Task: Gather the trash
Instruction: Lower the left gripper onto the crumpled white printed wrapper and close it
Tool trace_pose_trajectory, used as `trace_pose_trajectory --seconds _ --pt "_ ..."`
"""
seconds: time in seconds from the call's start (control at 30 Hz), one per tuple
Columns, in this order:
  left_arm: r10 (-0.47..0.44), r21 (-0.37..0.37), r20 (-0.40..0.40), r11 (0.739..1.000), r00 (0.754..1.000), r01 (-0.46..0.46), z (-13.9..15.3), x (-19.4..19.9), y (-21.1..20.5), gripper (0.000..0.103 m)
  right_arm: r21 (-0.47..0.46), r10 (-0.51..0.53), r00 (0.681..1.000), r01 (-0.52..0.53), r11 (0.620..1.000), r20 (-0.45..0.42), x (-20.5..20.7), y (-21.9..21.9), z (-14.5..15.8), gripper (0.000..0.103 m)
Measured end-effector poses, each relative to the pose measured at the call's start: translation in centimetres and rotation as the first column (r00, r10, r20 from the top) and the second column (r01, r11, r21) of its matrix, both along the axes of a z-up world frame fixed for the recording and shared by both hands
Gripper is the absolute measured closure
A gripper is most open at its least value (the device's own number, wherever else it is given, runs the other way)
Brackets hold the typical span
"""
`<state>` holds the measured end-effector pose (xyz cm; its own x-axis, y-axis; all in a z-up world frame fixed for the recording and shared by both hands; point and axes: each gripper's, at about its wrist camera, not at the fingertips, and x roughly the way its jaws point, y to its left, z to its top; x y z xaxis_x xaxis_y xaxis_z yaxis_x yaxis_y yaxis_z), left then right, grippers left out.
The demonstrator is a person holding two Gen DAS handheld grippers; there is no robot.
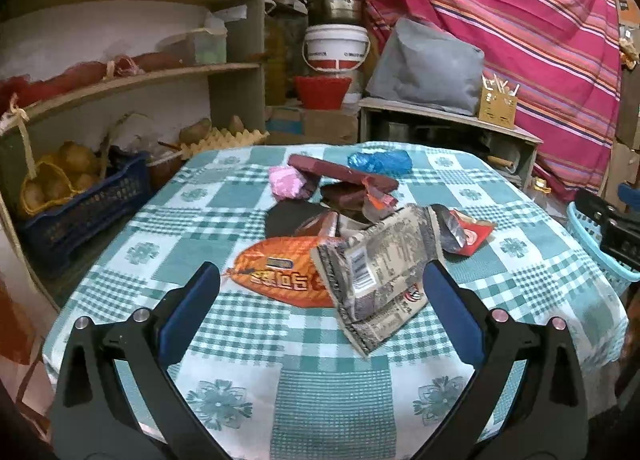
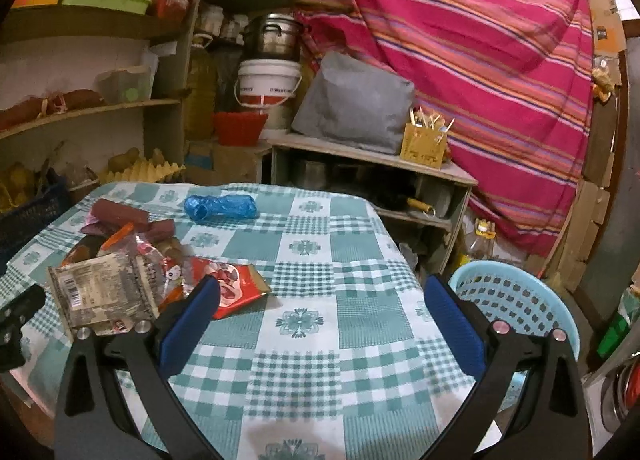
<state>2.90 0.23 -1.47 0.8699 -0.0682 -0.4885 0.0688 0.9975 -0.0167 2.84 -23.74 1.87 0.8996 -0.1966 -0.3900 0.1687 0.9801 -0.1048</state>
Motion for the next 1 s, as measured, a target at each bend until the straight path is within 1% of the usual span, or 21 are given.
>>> trace_pose_trajectory --seconds 0.17,0.27,0.47,0.53,0.6,0.67,0.7,0.77,0.83,0.87,0.93,1.0 --pt "-0.014 0.022 -0.019 1.0 1.0 0.015 -0.6 1.1 -0.7 0.005 -0.003 -0.007 0.999 0.007 1.0 -0.047 1.1 -0.8 -2.3 0.004" --pt "-0.007 0.045 -0.034 0.999 0.999 0.009 -1.1 2.2 -1.0 0.005 0.042 0.005 0.997 -0.002 0.999 -0.071 1.6 -1.4 -2.7 0.004" --pt "-0.01 -0.001 -0.07 1.0 0.998 0.01 -1.6 3.9 -0.2 0.018 0.122 0.013 0.995 0.0 0.993 -0.103 1.8 -2.2 -3.2 0.004" --pt "-0.011 -0.004 -0.086 1.0 0.996 0.011 -1.9 4.3 -0.1 0.026 0.131 0.019 0.994 -0.004 0.991 -0.112 1.8 -2.3 -3.4 0.004" --pt "-0.025 -0.012 -0.095 1.0 0.995 0.024 -2.1 4.5 -0.1 0.032 0.129 0.017 0.993 -0.001 0.992 -0.118 1.9 -2.3 -3.5 0.004" --pt "-0.044 -0.005 -0.094 0.999 0.995 0.044 -2.1 4.6 -0.4 0.036 0.129 0.016 0.992 0.0 0.992 -0.126 2.0 -2.4 -3.6 0.004" --pt "-0.05 0.001 -0.094 0.999 0.994 0.051 -2.1 4.7 -0.5 0.04 0.126 0.016 0.991 0.0 0.992 -0.13 2.1 -2.3 -3.7 0.004" --pt "-0.071 0.009 -0.1 0.997 0.992 0.072 -2.2 4.9 -0.8 0.051 0.117 0.015 0.991 0.001 0.993 -0.134 2.2 -2.1 -3.8 0.004" --pt "-0.086 0.016 -0.119 0.996 0.989 0.089 -2.4 5.1 -1.1 0.071 0.103 0.015 0.991 -0.001 0.995 -0.135 2.2 -1.8 -3.8 0.004" --pt "-0.09 0.019 -0.125 0.995 0.988 0.093 -2.5 5.2 -1.2 0.075 0.093 0.014 0.991 -0.001 0.996 -0.135 2.2 -1.7 -3.9 0.004" --pt "-0.099 0.021 -0.13 0.995 0.987 0.103 -2.5 5.2 -1.2 0.086 0.081 0.011 0.991 0.0 0.997 -0.134 2.2 -1.5 -3.9 0.004" --pt "-0.103 0.024 -0.125 0.994 0.987 0.107 -2.4 5.1 -1.1 0.089 0.08 0.009 0.991 0.002 0.997 -0.133 2.2 -1.5 -3.8 0.004"
